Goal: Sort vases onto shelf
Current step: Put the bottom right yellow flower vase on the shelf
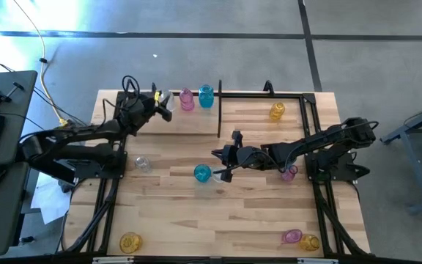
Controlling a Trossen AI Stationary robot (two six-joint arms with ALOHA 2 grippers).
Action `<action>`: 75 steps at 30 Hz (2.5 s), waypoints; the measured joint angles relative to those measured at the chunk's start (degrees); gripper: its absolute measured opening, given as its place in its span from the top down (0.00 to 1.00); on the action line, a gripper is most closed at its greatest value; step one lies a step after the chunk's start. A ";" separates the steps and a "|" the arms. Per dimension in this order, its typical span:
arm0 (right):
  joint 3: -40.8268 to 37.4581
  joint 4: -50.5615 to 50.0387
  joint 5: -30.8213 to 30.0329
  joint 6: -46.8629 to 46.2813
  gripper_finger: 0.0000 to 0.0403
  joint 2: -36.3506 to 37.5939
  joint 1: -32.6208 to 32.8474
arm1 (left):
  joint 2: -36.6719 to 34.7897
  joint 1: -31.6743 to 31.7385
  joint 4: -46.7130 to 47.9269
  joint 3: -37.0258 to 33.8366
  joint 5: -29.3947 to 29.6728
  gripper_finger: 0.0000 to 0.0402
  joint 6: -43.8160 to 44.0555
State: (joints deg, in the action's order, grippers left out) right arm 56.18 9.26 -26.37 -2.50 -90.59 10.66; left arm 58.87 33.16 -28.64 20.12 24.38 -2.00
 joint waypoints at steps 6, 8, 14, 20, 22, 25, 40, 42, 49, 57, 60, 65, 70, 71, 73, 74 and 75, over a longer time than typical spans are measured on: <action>-0.02 0.00 0.00 0.00 0.99 0.00 -0.01 | -10.48 -6.15 13.78 0.00 0.61 0.53 -0.85; 0.00 -0.04 0.00 0.02 0.99 0.00 0.00 | -14.07 -8.64 18.18 0.00 0.61 0.53 -0.86; -0.02 -1.53 -0.02 0.56 0.99 0.00 0.77 | -22.95 -17.71 30.81 0.00 0.30 0.53 0.31; -0.02 -3.94 0.00 3.58 0.99 0.82 5.04 | -27.63 -28.63 39.34 0.00 -5.21 0.57 4.37; -0.02 -6.22 -0.04 2.57 0.99 2.15 7.21 | -27.82 -32.45 40.55 0.00 -6.67 0.59 6.24; -0.02 -10.11 -1.00 -0.51 0.99 4.27 11.24 | -27.61 -38.36 41.12 0.00 -7.32 0.61 7.34; 1.82 -22.82 -11.08 -21.37 0.99 7.50 31.39 | -21.04 -60.49 37.48 0.00 -5.58 0.75 6.40; 4.69 -31.37 -10.64 -31.39 0.99 7.24 32.56 | -19.50 -61.71 36.96 0.00 -4.22 0.76 6.52; 11.04 -58.53 2.03 -66.68 0.99 6.47 36.02 | -14.18 -63.59 34.50 0.00 -2.98 0.77 7.32; 11.26 -62.16 18.52 -95.25 0.95 6.40 40.52 | -10.35 -63.62 32.94 -0.90 -1.20 0.77 7.48; 11.26 -62.30 22.52 -104.56 0.91 6.40 42.55 | -9.71 -63.60 32.77 -0.92 -1.20 0.77 7.78; 11.26 -62.48 27.06 -115.00 0.82 6.22 45.77 | -9.61 -63.60 31.44 -0.92 -1.20 0.77 7.80; 11.26 -62.76 31.24 -122.62 0.78 5.86 48.58 | -9.63 -63.60 26.94 -2.06 -1.07 0.77 5.97; 11.26 -62.76 31.31 -123.81 0.78 5.86 49.05 | -9.63 -63.58 24.10 -3.04 -1.01 0.77 4.98; 11.26 -62.96 31.54 -125.78 0.78 5.86 50.02 | -9.63 -63.55 18.05 -5.24 -0.92 0.77 3.14; 11.26 -63.08 32.04 -126.90 0.78 5.86 50.51 | -9.63 -63.55 15.20 -6.49 -0.92 0.77 2.58; 11.26 -63.29 32.64 -128.27 0.78 5.86 50.91 | -9.63 -63.55 13.03 -7.59 -0.89 0.77 2.33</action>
State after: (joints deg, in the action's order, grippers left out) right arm 67.44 -54.04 6.27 -130.78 -84.73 61.57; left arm 49.23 -30.39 -15.61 12.53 23.49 0.33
